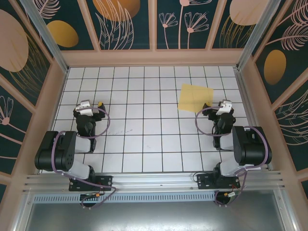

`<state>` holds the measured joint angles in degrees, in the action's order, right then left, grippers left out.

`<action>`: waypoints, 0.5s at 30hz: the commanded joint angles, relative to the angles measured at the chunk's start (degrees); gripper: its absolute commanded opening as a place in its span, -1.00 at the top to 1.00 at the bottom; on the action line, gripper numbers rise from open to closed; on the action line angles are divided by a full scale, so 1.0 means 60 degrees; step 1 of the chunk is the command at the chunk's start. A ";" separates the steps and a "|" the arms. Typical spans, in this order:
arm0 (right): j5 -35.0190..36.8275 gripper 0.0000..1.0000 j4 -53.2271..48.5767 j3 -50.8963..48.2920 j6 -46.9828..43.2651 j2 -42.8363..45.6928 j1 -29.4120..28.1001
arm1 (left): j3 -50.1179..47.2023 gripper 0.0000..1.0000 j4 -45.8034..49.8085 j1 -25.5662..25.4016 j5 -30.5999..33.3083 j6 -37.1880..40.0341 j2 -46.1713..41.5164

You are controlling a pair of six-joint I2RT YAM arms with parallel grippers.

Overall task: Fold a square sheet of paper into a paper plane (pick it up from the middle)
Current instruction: Move the square sheet of paper to the center of the table.

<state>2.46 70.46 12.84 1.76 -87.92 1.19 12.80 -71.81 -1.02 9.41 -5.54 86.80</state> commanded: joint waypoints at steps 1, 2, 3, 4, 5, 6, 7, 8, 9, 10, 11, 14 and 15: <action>-0.0219 -0.98 0.0166 0.0072 -0.0147 -0.0047 0.0085 | 0.0065 -0.97 -0.0321 0.0067 -0.0088 0.0147 0.0056; -0.0228 -0.98 0.0166 0.0081 -0.0130 -0.0053 0.0092 | 0.0075 -0.97 -0.0322 0.0075 -0.0089 0.0147 0.0055; -0.0225 -0.98 0.0167 0.0065 -0.0146 -0.0048 0.0089 | 0.0068 -0.98 -0.0322 0.0064 -0.0089 0.0147 0.0057; -0.0223 -0.98 0.0164 0.0074 -0.0137 -0.0050 0.0094 | 0.0068 -0.97 -0.0322 0.0060 -0.0092 0.0147 0.0049; -0.0221 -0.98 0.0167 0.0072 -0.0132 -0.0044 0.0091 | 0.0064 -0.98 -0.0336 0.0075 -0.0089 0.0147 0.0052; -0.0219 -0.98 0.0154 0.0072 -0.0132 -0.0047 0.0086 | 0.0064 -0.98 -0.0334 0.0068 -0.0089 0.0147 0.0057; -0.0220 -0.98 0.0152 0.0086 -0.0123 -0.0054 0.0092 | 0.0062 -0.98 -0.0329 0.0070 -0.0085 0.0145 0.0056; -0.0219 -0.98 0.0152 0.0087 -0.0132 -0.0045 0.0109 | 0.0062 -0.98 -0.0336 0.0067 -0.0089 0.0147 0.0050; -0.0467 -0.98 0.0139 0.0086 -0.0122 -0.0056 0.0113 | 0.0063 -0.97 -0.0336 0.0076 -0.0089 0.0146 0.0050; -0.0511 -0.98 0.0137 0.0094 -0.0117 -0.0050 0.0133 | 0.0064 -0.98 -0.0336 0.0081 -0.0089 0.0147 0.0059; -0.0558 -0.98 0.0130 0.0086 -0.0101 -0.0049 0.0164 | 0.0063 -0.97 -0.0323 0.0073 -0.0089 0.0151 0.0065; -0.0640 -0.98 0.0109 0.0105 -0.0086 -0.0050 0.0210 | 0.0096 -0.97 -0.0300 0.0071 -0.0089 0.0143 0.0073; -0.0654 -0.98 0.0110 0.0112 -0.0082 -0.0053 0.0208 | 0.0094 -0.98 -0.0293 0.0067 -0.0089 0.0147 0.0065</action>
<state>0.32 70.26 12.84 1.78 -87.92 1.89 12.80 -71.81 -1.02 9.41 -5.54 86.80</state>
